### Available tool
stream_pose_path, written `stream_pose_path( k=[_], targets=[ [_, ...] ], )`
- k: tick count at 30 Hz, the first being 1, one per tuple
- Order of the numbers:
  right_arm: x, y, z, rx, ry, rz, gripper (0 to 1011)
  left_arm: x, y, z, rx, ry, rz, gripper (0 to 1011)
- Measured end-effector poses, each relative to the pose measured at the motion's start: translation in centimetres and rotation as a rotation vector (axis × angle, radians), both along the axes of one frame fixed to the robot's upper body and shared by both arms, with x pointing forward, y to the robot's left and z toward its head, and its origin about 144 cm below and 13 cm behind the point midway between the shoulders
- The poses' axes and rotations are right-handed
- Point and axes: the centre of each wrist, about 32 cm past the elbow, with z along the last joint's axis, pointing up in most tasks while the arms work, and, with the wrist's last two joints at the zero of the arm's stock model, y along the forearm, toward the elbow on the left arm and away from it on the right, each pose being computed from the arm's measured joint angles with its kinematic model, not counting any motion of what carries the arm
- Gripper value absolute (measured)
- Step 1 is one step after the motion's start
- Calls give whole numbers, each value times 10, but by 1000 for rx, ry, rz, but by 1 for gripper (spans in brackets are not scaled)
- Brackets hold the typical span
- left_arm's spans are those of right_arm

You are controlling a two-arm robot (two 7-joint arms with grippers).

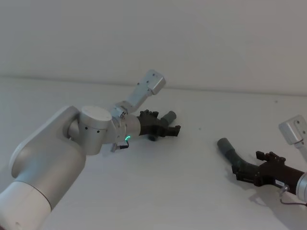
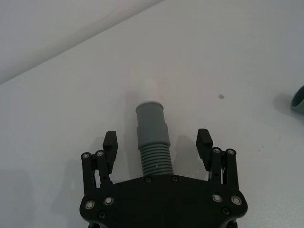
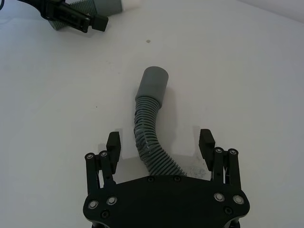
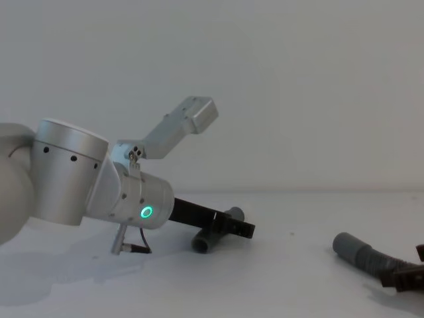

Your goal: Use both hands to pick up one end of the pipe from the table, align the ends, and insert them.

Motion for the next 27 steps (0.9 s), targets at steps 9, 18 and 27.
stream_pose_path(
  k=[9,18,27],
  targets=[
    [0,0,0,-1,3,1,911,0,0,-1,-2,3,-2,1001],
    [0,0,-1,-2,5,2,630,0,0,-2,-3,4,-3,1001],
    [0,0,-1,-3,6,2,316,0,0,-2,-4,5,-4,1001]
  ],
)
